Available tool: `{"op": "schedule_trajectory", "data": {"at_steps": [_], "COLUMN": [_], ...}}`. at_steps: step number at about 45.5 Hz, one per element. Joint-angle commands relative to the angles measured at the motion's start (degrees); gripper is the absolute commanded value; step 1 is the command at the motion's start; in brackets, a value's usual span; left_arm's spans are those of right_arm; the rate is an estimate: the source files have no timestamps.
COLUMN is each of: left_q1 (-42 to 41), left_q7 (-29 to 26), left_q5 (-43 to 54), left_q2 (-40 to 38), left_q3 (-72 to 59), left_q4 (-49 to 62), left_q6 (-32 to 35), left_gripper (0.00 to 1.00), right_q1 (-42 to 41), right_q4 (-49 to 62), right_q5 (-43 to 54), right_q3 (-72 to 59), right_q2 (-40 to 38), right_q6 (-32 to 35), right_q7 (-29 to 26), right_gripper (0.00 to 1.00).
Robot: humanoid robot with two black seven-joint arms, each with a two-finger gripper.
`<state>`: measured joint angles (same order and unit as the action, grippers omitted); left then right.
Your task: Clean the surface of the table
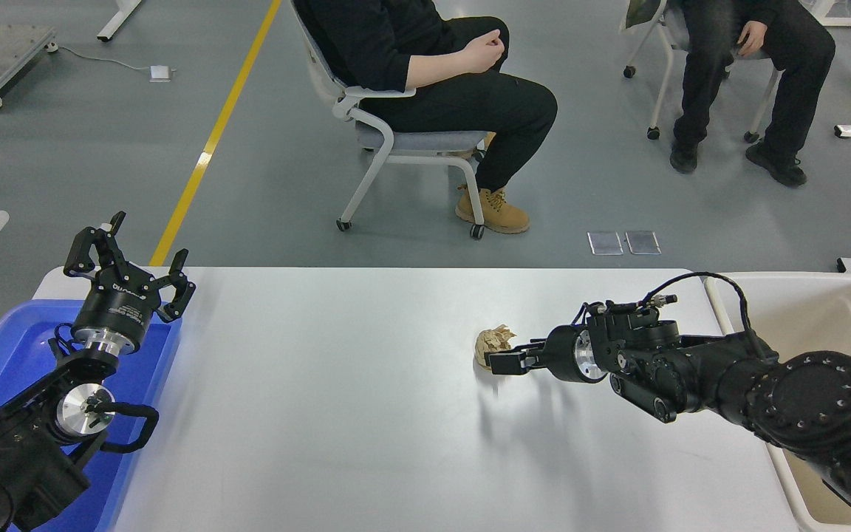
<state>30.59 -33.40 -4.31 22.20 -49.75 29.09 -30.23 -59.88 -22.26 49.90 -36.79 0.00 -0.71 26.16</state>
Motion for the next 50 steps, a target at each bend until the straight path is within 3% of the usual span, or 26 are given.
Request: {"op": "schedule_trajectory", "data": {"at_steps": [1, 11, 33, 50], "left_q1": [0.0, 0.0, 0.0, 0.0], "left_q7": [0.0, 0.0, 0.0, 0.0], "left_q5": [0.0, 0.0, 0.0, 0.0], "left_q2": [0.0, 0.0, 0.0, 0.0], "left_q3": [0.0, 0.0, 0.0, 0.0], "left_q4": [0.0, 0.0, 0.0, 0.0], "left_q6": [0.0, 0.0, 0.0, 0.0], "left_gripper": [1.0, 1.0, 1.0, 1.0], "right_q1": [0.3, 0.8, 1.1, 3.5], "right_q4": [-0.1, -0.4, -4.3, 1.6], "right_q5": [-0.2, -0.4, -0.4, -0.8], "right_q3": [2.7, 3.5, 3.9, 5.1], "right_q2": [0.0, 0.0, 0.0, 0.0], "right_q6": [-3.5, -10.4, -10.6, -10.9], "right_q7": [0.0, 0.2, 0.0, -0.1], "right_gripper": [0.99, 0.99, 0.99, 0.99]}}
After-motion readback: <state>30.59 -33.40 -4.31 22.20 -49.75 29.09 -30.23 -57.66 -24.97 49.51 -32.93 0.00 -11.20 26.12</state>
